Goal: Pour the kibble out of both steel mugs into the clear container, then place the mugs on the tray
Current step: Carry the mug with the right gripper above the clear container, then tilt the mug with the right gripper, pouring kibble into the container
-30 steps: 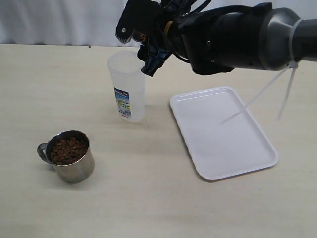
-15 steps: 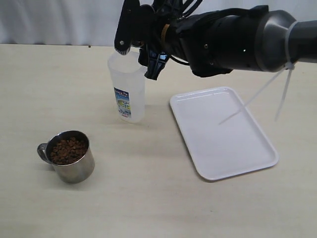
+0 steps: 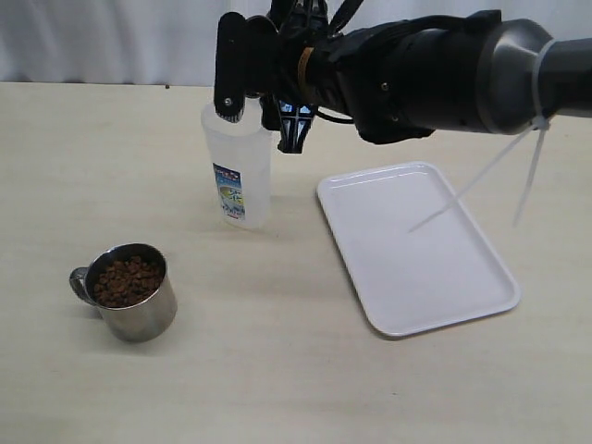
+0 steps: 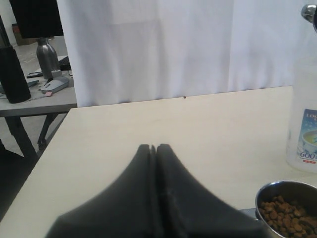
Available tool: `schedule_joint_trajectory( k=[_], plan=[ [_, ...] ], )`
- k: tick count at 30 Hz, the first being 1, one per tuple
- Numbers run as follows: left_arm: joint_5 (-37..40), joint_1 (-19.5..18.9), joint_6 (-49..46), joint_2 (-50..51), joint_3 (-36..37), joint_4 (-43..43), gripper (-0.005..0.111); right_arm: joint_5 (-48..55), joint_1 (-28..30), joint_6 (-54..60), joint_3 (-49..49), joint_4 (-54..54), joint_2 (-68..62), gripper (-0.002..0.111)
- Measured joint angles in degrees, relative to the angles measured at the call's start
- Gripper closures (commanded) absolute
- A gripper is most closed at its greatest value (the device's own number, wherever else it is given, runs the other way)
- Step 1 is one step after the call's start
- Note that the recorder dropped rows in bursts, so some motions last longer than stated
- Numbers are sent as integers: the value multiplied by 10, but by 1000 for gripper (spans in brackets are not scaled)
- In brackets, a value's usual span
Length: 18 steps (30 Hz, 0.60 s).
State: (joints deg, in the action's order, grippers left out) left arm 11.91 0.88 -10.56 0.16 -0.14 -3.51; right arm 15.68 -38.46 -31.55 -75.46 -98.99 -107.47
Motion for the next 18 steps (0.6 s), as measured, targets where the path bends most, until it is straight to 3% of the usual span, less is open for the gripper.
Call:
schedule_joint_trajectory(
  k=[18],
  plan=[
    [0,0,0,0,0,0,107,-1,0,96,-14,-2,0,103]
  ],
)
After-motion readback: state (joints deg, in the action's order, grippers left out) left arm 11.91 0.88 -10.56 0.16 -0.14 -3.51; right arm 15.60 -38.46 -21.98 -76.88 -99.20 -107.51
